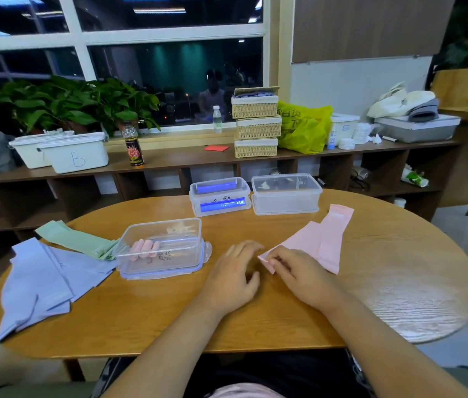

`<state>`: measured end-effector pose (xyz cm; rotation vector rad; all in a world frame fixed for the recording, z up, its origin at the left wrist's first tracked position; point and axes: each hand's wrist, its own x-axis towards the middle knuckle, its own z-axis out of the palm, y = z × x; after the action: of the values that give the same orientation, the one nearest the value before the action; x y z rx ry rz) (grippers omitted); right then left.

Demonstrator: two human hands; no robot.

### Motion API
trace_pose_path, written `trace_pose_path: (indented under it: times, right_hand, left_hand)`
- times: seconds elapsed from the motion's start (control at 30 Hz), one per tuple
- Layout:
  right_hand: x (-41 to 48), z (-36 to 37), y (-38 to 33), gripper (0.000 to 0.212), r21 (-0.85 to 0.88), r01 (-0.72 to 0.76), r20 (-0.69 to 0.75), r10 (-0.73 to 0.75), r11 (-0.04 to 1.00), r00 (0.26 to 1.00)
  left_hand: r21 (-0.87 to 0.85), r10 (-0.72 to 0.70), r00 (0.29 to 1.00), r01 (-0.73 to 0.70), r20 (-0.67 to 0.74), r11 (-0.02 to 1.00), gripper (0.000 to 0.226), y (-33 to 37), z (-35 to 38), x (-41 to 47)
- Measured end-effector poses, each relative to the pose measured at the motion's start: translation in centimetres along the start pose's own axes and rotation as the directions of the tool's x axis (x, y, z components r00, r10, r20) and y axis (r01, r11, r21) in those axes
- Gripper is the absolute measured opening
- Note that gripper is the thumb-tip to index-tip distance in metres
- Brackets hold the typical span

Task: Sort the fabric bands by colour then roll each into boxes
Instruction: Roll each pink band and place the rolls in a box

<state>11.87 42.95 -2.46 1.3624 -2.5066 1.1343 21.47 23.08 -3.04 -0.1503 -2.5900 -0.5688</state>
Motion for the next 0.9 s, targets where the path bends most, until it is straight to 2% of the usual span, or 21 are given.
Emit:
trace_pose_path:
  times: [0.07,0.17,0.27,0.37,0.43,0.5,0.67,0.8,0.9]
  right_hand:
    - [-0.2,0.0,-0.2,0.013,0.054,-0.006,0.05,0.003,0.999,0.999]
    - [-0.4,-0.3,0.2,0.02,0.186,-0.098,0.004,0.099,0.978,0.995]
    - [-0.4,-0.8,0.5,0.035,0.236,-0.13,0.043,0.123,0.963,0.991]
    - [-0.3,-0.7,0.0,0.041,0.095,-0.115,0.166,0.098,0.989,0.981]
    - [0.0,-0.2,-0.1,0.029,-0.062,-0.089,0.16,0.098,0.994,0.982]
    - [0.2,0.1,-0.1,0.014,-0.091,-0.069,0.138,0.081,0.993,0.987]
    - [0.0,-0.1,-1.3,0.015,0.208,-0.155,0.077,0.142,0.966,0.987]
    - [0.8,0.3,-3.1,0.025,0.272,-0.19,0.069,0.178,0.943,0.982]
    - [1.4,0.1,-3.9,0.04,0.379,-0.254,0.128,0.222,0.89,0.967]
  left_hand:
    - [-0.012,0.006,0.999,-0.006,0.042,1.0,0.032,-0.3,0.2,-0.2]
    - [-0.047,-0.063,0.995,0.067,0.074,0.997,0.004,-0.3,0.1,-0.3]
    - [-0.178,-0.141,0.989,0.147,0.043,0.973,0.009,-0.3,-0.2,-0.6]
    - [-0.333,-0.22,0.975,0.205,-0.008,0.92,0.007,-0.4,-0.7,-0.6]
    - [-0.44,-0.262,0.965,0.235,0.0,0.867,0.008,-0.4,-1.0,-0.6]
    - [-0.484,-0.285,0.959,0.25,0.001,0.839,0.01,-0.3,-1.2,-0.5]
    - [-0.533,-0.29,0.957,0.241,-0.007,0.811,0.018,0.0,-1.2,-0.4]
    - [-0.567,-0.381,0.92,0.264,-0.096,0.78,0.014,-0.1,-1.3,-0.3]
    - [-0.592,-0.455,0.88,0.298,-0.132,0.749,0.01,-1.0,-1.1,-0.1]
